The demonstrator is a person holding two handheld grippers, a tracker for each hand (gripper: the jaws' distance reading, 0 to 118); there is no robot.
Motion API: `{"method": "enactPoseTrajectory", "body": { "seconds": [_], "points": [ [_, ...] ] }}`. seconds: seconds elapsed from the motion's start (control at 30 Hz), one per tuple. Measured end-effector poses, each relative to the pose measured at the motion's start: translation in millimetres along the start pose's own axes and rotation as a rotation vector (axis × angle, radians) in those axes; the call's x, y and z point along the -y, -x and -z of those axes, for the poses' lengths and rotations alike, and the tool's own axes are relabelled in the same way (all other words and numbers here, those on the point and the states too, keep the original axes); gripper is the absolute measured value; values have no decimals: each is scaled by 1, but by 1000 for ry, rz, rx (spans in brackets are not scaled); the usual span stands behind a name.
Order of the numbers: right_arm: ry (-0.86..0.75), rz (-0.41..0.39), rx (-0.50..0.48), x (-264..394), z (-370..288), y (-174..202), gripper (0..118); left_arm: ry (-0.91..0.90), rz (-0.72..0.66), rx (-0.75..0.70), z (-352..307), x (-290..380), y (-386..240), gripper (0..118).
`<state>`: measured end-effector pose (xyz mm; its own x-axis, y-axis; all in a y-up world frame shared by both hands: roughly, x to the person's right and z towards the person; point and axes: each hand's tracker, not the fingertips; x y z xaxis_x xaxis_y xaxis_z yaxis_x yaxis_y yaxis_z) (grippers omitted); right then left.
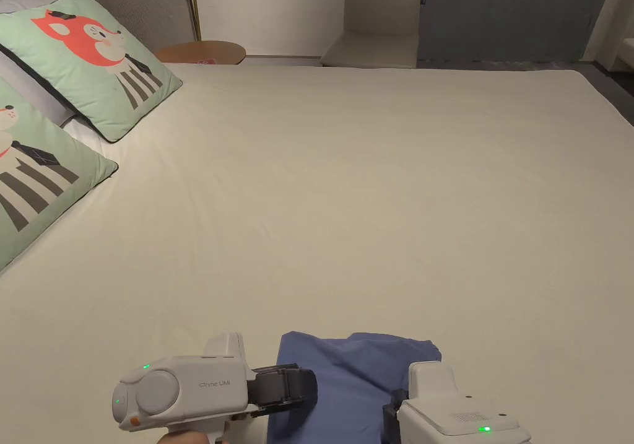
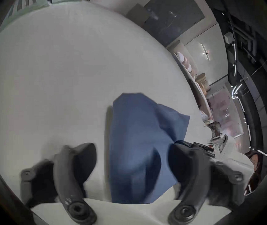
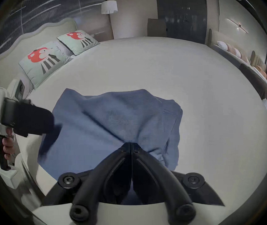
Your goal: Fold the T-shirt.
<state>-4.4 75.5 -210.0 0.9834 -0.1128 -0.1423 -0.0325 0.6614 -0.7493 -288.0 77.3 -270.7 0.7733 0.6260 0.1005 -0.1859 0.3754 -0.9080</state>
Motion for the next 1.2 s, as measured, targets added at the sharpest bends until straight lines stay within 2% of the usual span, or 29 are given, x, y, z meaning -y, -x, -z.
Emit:
{"method": "enactPoseTrajectory", "body": {
  "seconds": [0.07,0.13,0.2,0.27,0.33,0.37,0.47,0.57,0.67,0.83,0.97,1.13,1.2],
  "points": [
    [-2,2,-2,0,0,-1,1,12,-4,29,4,2,-2,50],
    [-6,1,-3,2,1,0,1,-1,1,10,5,7,-7,41],
    [-19,4,-7,4,0,-1,1,-10,0,24,5,5,-2,23],
    [-29,0,-4,4,-2,0,1,-13,-9,34,-1,4,-6,18],
    [-42,4,1,-2,-10,3,1,-6,46,27,-7,-3,-13,18],
    [-97,16,5,-6,-14,4,1,-15,67,22,-13,-6,-16,18],
    [-235,-35,11,-26,-38,14,1,-27,93,14,-33,-28,-4,17],
    [-323,-77,17,-47,-57,25,1,-49,185,-91,-63,-47,8,17],
    [-385,-88,6,-64,-71,38,1,-62,209,-192,-101,-69,32,17],
    [-431,-97,-3,-82,-74,60,1,-90,250,-418,-160,-104,94,17],
    [-443,-105,-14,-93,-62,75,1,-108,228,-594,-205,-128,151,17],
    [-435,-110,-19,-102,-49,89,1,-117,186,-755,-245,-151,221,17],
    [-428,-112,-14,-103,-41,92,1,-119,170,-763,-250,-154,238,18]
  ]
}}
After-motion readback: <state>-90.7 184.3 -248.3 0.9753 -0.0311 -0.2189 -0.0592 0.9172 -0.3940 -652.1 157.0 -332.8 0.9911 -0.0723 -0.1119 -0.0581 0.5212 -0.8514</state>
